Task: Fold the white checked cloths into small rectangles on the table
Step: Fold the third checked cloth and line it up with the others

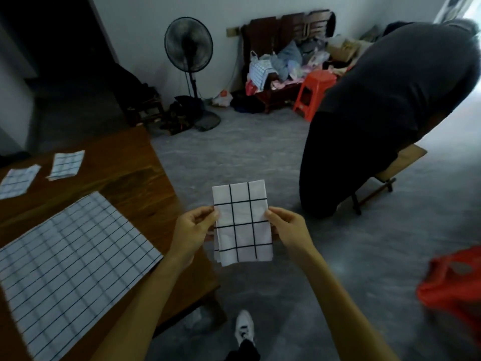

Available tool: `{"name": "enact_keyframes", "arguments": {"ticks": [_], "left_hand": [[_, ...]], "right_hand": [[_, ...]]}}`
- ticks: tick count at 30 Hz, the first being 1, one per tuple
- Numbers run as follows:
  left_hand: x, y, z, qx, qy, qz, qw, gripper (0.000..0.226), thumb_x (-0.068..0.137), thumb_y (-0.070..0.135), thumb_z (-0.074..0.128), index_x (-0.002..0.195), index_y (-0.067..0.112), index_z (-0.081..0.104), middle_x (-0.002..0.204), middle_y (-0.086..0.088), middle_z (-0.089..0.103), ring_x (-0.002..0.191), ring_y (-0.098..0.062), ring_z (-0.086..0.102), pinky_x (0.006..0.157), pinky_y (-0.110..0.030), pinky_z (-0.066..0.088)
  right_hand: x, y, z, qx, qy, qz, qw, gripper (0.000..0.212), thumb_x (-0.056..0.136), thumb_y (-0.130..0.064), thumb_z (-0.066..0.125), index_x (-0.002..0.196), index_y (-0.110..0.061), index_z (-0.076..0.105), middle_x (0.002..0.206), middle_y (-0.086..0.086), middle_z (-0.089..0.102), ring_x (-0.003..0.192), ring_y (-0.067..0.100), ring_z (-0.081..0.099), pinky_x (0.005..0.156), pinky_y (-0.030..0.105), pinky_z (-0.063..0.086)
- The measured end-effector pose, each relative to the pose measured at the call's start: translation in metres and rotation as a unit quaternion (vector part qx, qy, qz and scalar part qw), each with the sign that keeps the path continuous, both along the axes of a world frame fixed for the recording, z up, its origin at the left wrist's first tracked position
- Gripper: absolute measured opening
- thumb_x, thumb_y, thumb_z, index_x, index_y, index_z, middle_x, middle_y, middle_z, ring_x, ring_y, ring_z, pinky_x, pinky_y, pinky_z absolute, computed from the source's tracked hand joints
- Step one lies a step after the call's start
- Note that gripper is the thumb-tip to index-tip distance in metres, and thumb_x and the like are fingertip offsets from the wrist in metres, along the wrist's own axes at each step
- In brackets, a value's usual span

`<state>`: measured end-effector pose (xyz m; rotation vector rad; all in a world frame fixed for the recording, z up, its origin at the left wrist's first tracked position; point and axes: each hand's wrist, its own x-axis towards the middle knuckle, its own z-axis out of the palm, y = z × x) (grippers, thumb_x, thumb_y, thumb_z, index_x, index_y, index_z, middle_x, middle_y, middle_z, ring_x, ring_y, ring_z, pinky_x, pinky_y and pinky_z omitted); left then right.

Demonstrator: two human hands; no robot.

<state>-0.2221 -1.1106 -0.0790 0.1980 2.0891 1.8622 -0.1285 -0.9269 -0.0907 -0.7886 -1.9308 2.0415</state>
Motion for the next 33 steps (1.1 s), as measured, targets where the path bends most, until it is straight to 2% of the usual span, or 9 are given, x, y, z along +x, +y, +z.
{"name": "enact_keyframes", "arguments": {"ticks": [5, 8, 11, 13, 16, 21, 25, 29, 33], "left_hand": [[-0.073, 0.072, -0.028, 0.025, -0.041, -0.006, 0.999, 0.008, 0.087, 0.015, 0.065, 0.09, 0.022, 0.067, 0.087, 0.0, 0.07, 0.074, -0.013, 0.068, 0.057, -0.023, 0.056], [-0.124, 0.109, -0.036, 0.056, -0.069, -0.001, 0.996, 0.008, 0.087, 0.014, 0.065, 0.092, 0.019, 0.067, 0.085, 0.002, 0.071, 0.069, -0.007, 0.068, 0.055, -0.02, 0.054], [-0.167, 0.134, -0.036, 0.067, -0.077, 0.017, 0.995, 0.007, 0.087, 0.016, 0.065, 0.091, 0.022, 0.067, 0.086, 0.001, 0.07, 0.075, -0.011, 0.068, 0.058, -0.024, 0.055], [-0.197, 0.145, -0.034, 0.069, -0.083, 0.036, 0.994, 0.006, 0.087, 0.016, 0.066, 0.09, 0.021, 0.068, 0.08, 0.003, 0.071, 0.074, -0.015, 0.068, 0.056, -0.026, 0.054], [-0.243, 0.156, -0.033, 0.074, -0.087, 0.068, 0.991, 0.009, 0.088, 0.013, 0.063, 0.087, 0.021, 0.067, 0.07, 0.01, 0.071, 0.064, -0.006, 0.067, 0.051, -0.021, 0.052], [-0.317, 0.17, -0.048, 0.046, -0.113, 0.123, 0.985, 0.01, 0.09, 0.017, 0.062, 0.097, 0.015, 0.069, 0.083, 0.0, 0.072, 0.072, -0.014, 0.069, 0.055, -0.027, 0.055], [-0.375, 0.19, -0.056, 0.0, -0.115, 0.169, 0.979, 0.012, 0.09, 0.017, 0.061, 0.1, 0.017, 0.068, 0.092, -0.002, 0.072, 0.082, -0.016, 0.07, 0.066, -0.035, 0.059], [-0.434, 0.219, -0.037, -0.025, -0.111, 0.242, 0.964, 0.01, 0.09, 0.016, 0.06, 0.093, 0.023, 0.067, 0.09, -0.002, 0.072, 0.073, -0.01, 0.069, 0.055, -0.022, 0.053], [-0.496, 0.245, -0.015, -0.051, -0.103, 0.285, 0.952, 0.013, 0.09, 0.016, 0.061, 0.085, 0.028, 0.063, 0.088, 0.001, 0.071, 0.073, -0.008, 0.067, 0.052, -0.017, 0.05]], "right_hand": [[-0.062, 0.065, -0.011, 0.044, -0.039, -0.008, 0.998, 0.012, 0.093, -0.017, 0.06, 0.096, -0.018, 0.072, 0.09, 0.002, 0.075, 0.083, 0.019, 0.072, 0.07, 0.033, 0.059], [-0.114, 0.1, -0.005, 0.063, -0.071, -0.007, 0.995, 0.012, 0.093, -0.016, 0.06, 0.096, -0.016, 0.072, 0.089, 0.003, 0.075, 0.081, 0.018, 0.072, 0.067, 0.029, 0.058], [-0.167, 0.127, 0.006, 0.069, -0.078, -0.004, 0.995, 0.013, 0.092, -0.014, 0.061, 0.092, -0.018, 0.073, 0.084, -0.001, 0.075, 0.076, 0.013, 0.072, 0.062, 0.022, 0.054], [-0.207, 0.143, 0.009, 0.075, -0.083, 0.012, 0.994, 0.013, 0.092, -0.014, 0.061, 0.095, -0.016, 0.073, 0.086, 0.001, 0.075, 0.079, 0.015, 0.072, 0.066, 0.028, 0.057], [-0.267, 0.16, 0.005, 0.066, -0.084, 0.046, 0.993, 0.013, 0.093, -0.015, 0.06, 0.093, -0.018, 0.073, 0.084, -0.002, 0.075, 0.079, 0.018, 0.072, 0.072, 0.036, 0.059], [-0.367, 0.191, -0.026, 0.038, -0.11, 0.126, 0.985, 0.012, 0.092, -0.02, 0.062, 0.097, -0.019, 0.073, 0.092, 0.001, 0.075, 0.087, 0.023, 0.071, 0.079, 0.042, 0.059], [-0.453, 0.216, -0.05, 0.003, -0.095, 0.18, 0.979, 0.011, 0.092, -0.018, 0.061, 0.094, -0.023, 0.071, 0.091, 0.0, 0.074, 0.081, 0.016, 0.071, 0.069, 0.032, 0.059], [-0.539, 0.241, -0.049, -0.05, -0.099, 0.242, 0.964, 0.011, 0.092, -0.018, 0.061, 0.096, -0.019, 0.072, 0.092, 0.004, 0.074, 0.082, 0.019, 0.071, 0.069, 0.033, 0.059], [-0.619, 0.261, -0.032, -0.053, -0.102, 0.285, 0.952, 0.012, 0.091, -0.019, 0.063, 0.093, -0.016, 0.074, 0.093, 0.008, 0.074, 0.081, 0.021, 0.07, 0.068, 0.033, 0.058]]}}
